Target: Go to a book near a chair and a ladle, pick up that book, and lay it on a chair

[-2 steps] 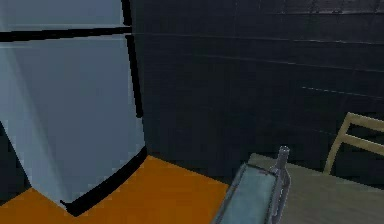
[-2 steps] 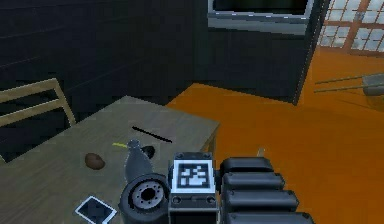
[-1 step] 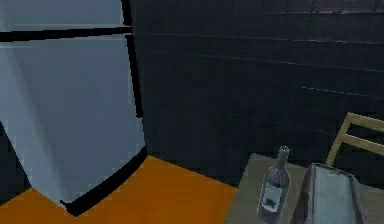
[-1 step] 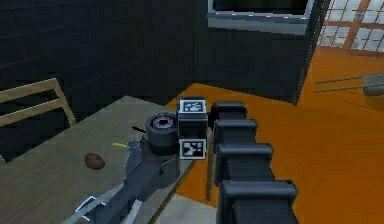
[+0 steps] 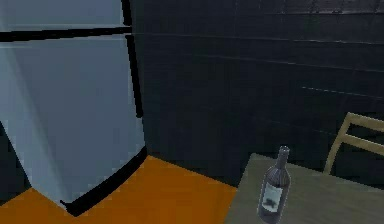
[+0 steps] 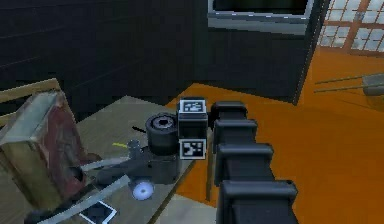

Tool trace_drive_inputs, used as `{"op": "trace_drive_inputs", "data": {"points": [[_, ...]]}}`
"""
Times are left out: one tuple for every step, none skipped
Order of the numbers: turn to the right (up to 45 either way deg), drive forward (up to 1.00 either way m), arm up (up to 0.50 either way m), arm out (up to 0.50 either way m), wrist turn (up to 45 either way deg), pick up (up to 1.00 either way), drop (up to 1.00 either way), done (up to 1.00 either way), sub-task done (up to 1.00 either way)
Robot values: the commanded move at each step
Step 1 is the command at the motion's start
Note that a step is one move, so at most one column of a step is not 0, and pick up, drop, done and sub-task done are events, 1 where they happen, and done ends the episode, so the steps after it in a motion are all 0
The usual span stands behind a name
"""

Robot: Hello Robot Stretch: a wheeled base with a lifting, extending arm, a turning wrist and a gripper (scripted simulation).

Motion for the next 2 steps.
{"op": "trace_drive_inputs", "data": {"points": [[0.0,0.0,0.0,0.0,45.0,0.0,0.0,0.0,0.0],[0.0,0.0,0.0,0.0,39.0,0.0,0.0,0.0,0.0]]}}
